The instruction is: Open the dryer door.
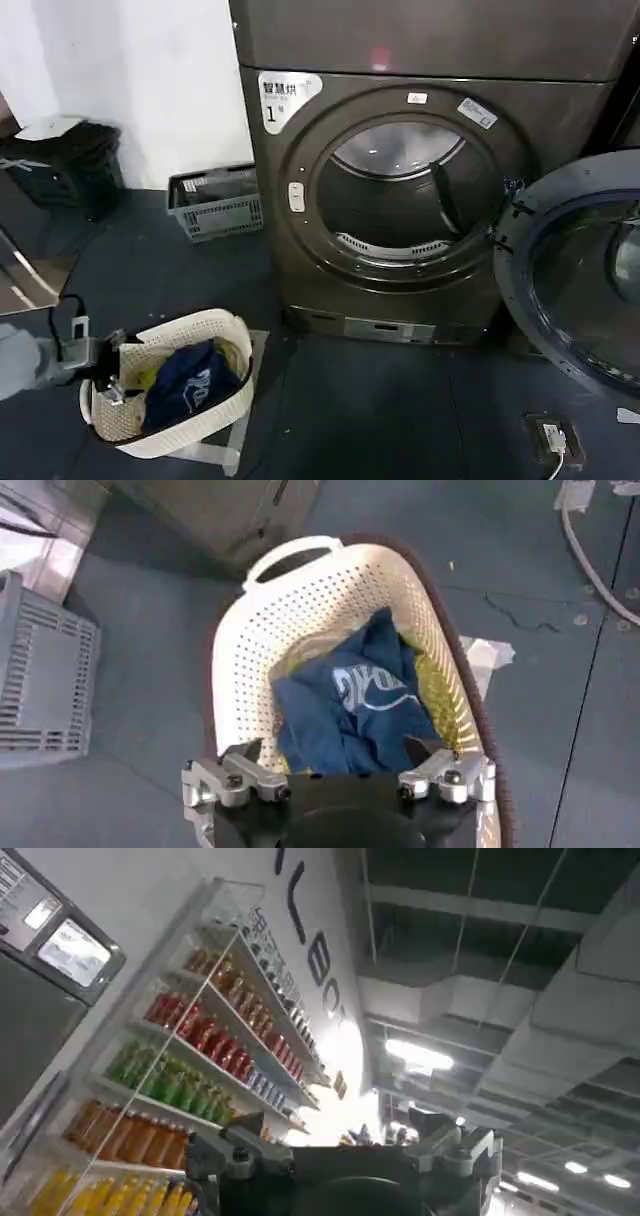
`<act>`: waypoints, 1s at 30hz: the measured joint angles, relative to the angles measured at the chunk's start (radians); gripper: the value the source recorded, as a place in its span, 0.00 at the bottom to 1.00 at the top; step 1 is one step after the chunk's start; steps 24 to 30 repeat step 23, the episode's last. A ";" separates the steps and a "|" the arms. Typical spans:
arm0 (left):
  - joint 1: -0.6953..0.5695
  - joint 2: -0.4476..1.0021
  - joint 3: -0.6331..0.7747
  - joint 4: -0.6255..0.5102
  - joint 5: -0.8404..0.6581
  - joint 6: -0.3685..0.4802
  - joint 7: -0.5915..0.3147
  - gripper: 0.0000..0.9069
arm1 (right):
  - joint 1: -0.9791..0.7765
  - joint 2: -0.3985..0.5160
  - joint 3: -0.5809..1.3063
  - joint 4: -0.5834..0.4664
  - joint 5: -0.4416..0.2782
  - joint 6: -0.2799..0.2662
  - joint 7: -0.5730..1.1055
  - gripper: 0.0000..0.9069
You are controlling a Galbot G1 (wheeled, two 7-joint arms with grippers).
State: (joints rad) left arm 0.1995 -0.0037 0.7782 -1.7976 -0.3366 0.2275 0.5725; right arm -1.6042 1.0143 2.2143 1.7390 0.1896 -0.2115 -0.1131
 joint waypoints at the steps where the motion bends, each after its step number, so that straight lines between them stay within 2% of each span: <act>1: 0.000 0.002 0.000 0.002 -0.001 -0.001 0.000 1.00 | -0.002 0.001 0.001 0.001 0.000 0.000 0.000 1.00; 30: 0.003 -0.009 0.001 0.016 0.015 -0.044 0.026 1.00 | -0.011 0.014 0.017 0.011 -0.001 0.000 -0.001 1.00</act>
